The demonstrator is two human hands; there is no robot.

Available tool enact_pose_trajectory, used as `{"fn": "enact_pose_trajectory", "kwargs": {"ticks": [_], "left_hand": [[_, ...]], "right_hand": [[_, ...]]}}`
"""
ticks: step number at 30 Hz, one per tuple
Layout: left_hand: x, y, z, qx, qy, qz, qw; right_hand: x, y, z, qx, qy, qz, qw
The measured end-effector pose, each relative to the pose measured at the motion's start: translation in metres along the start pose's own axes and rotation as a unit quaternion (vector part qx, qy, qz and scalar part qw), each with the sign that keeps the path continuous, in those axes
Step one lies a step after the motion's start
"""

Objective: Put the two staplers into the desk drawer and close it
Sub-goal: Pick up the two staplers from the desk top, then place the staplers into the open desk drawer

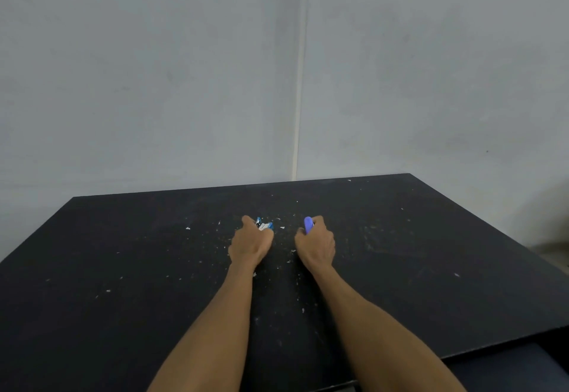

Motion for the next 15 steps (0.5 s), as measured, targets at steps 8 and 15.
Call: {"fn": "enact_pose_trajectory", "kwargs": {"ticks": [8, 15], "left_hand": [[0.028, -0.001, -0.038, 0.083, 0.015, -0.053, 0.995], [0.082, 0.014, -0.094, 0.166, 0.031, -0.005, 0.986]], "right_hand": [[-0.031, -0.005, -0.009, -0.07, 0.07, -0.035, 0.994], [-0.099, -0.004, -0.053, -0.039, 0.132, -0.099, 0.986]]}}
Point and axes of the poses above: each hand's wrist, its own y-axis away from the middle knuckle, its own x-axis out of the palm, z = x × y, the point moved 10 cm from there along -y, towards the middle knuckle, and after that the axes turned 13 degrees about x, right-handed, at the moved point
